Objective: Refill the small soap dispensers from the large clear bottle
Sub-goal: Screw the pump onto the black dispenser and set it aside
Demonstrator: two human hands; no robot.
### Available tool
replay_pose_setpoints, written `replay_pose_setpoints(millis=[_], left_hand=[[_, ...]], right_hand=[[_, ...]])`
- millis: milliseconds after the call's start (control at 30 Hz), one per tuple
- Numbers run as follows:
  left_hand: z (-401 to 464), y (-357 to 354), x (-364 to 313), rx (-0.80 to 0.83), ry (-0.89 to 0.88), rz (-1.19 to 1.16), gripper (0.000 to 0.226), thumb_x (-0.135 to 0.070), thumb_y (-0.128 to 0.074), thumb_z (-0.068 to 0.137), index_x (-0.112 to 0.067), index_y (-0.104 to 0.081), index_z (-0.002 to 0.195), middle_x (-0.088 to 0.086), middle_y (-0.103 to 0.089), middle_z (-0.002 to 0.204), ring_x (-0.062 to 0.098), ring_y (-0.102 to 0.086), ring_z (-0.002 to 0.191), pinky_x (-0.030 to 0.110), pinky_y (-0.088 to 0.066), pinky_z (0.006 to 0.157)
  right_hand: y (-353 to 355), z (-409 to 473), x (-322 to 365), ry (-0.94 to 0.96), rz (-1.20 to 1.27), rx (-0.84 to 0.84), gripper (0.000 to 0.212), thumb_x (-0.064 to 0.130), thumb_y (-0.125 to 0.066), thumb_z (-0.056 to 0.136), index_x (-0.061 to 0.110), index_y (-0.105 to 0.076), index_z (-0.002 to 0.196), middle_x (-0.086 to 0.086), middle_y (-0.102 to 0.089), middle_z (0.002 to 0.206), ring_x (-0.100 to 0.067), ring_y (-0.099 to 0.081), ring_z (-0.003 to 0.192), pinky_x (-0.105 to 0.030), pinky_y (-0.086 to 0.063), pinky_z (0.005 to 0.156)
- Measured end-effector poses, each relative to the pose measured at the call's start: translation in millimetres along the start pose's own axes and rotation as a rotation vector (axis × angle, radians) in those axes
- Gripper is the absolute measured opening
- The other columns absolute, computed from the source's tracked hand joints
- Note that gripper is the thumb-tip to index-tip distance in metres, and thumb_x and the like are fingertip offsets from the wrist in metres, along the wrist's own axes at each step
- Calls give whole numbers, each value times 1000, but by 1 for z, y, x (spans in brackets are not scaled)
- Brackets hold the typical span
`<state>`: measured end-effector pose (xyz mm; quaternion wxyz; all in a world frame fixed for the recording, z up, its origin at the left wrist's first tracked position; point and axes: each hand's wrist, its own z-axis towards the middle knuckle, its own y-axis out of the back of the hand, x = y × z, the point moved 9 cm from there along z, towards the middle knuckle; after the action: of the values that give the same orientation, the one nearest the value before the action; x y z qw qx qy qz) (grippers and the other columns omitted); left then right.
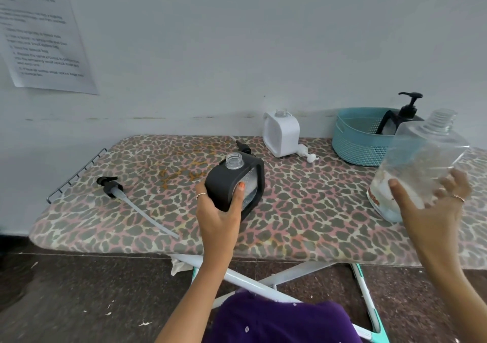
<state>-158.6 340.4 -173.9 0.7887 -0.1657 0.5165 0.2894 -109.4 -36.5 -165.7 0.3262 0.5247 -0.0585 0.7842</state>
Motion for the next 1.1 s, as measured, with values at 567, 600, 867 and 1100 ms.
replay_pose_setpoints(millis=[567,600,867,1100], left_hand=[[0,3,0,31,-33,0,44,-21,-72,79,-10,-47,113,-5,-61,96,4,-64,86,11,-50,65],[0,1,-1,31,-26,-11,44,-19,-73,79,-10,-46,113,-7,-61,96,3,-64,87,11,-50,66],[7,1,-4,2,-44,-13,56,-21,-76,76,-8,-44,120,-11,-58,101,-3,-62,91,10,-50,66],[0,1,-9,11,-85,5,49,-15,-77,76,-6,-47,114,-13,-60,94,-3,-64,85,10,-50,59]], right_hand=[[-187,-24,104,618,-332,739,37,4,-44,97,15,-47,132,-6,-47,131,-19,-55,104,-32,-46,92],[-205,-19,105,639,-369,802,42,1,-42,96,17,-46,134,-6,-46,135,-21,-56,105,-32,-47,90],[-325,-19,103,819,-625,1114,86,-25,-42,80,32,-36,145,-1,-23,157,-25,-34,139,-40,-38,107],[-348,-20,92,893,-712,1120,47,-6,-47,93,19,-53,132,-4,-35,150,-29,-47,127,-42,-42,100]])
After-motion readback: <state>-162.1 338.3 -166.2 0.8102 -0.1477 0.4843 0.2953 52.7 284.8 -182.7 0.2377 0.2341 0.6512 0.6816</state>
